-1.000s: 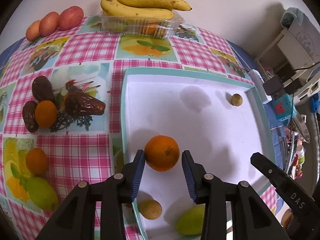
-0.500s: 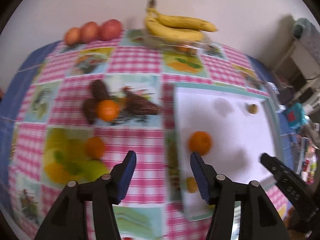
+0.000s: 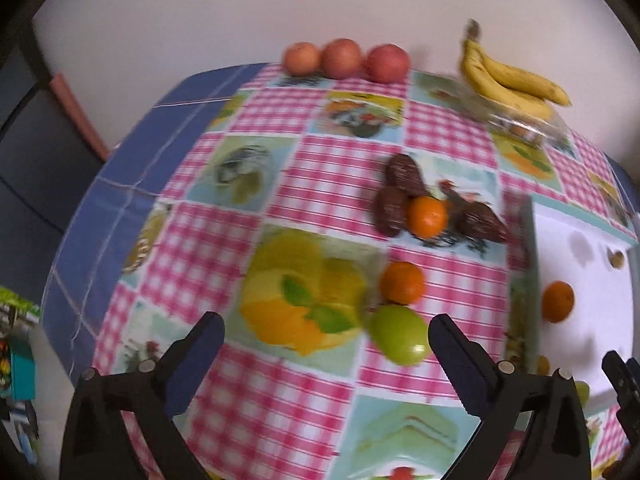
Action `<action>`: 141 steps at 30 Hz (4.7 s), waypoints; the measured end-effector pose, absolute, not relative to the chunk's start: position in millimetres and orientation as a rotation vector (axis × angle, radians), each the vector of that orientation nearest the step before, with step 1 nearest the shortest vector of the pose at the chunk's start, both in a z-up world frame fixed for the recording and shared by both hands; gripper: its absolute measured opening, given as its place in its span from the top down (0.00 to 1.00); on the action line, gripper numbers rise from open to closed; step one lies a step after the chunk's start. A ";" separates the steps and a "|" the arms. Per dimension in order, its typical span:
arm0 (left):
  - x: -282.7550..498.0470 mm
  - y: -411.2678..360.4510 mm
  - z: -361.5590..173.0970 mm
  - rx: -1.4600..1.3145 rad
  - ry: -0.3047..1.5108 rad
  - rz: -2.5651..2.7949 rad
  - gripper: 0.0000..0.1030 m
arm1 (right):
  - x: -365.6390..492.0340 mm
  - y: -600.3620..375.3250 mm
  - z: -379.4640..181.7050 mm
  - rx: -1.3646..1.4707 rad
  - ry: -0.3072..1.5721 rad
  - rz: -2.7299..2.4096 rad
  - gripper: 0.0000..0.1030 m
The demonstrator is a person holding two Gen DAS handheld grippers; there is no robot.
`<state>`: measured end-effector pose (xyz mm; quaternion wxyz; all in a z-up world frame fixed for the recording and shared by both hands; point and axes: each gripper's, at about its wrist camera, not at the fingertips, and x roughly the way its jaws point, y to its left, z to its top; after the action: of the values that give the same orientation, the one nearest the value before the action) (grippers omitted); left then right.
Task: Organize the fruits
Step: 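Withdraw both tools from the tray toward the remaining tangerines and apples, then close the right tool around the green apple beside the tangerine, then lift the green apple with the right tool while the left tool grasps a tangerine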
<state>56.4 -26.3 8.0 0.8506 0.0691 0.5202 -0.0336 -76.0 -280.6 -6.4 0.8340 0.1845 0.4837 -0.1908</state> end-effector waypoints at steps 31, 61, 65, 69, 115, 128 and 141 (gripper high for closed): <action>69.7 11.1 8.0 0.005 1.143 -0.080 0.00 | -63.2 -247.6 -8.0 0.362 0.994 -0.343 0.17; 119.2 86.4 -31.4 0.007 1.211 0.088 0.00 | 19.0 -118.3 -35.7 0.195 1.104 -0.050 0.17; 124.1 89.6 -41.2 0.020 1.233 0.101 0.00 | 30.0 -109.2 -50.8 0.169 1.142 -0.049 0.17; 127.9 95.7 -43.9 0.006 1.239 0.106 0.00 | 37.9 -103.3 -62.9 0.145 1.166 -0.059 0.17; 125.9 86.0 -37.4 0.059 1.217 0.080 0.00 | 43.3 -83.4 -61.4 0.137 1.096 -0.015 0.55; 121.0 75.7 -30.3 0.014 1.209 0.042 0.00 | 30.4 -108.8 -46.2 0.222 1.063 -0.026 0.55; 110.6 56.2 -21.1 -0.085 1.180 -0.059 0.01 | 6.6 -172.5 -4.0 0.339 0.947 -0.101 0.55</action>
<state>110.6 56.2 -21.1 0.8295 -0.0400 0.5563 -0.0278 6.6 -172.5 -4.0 0.8749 0.1622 0.4537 -0.0486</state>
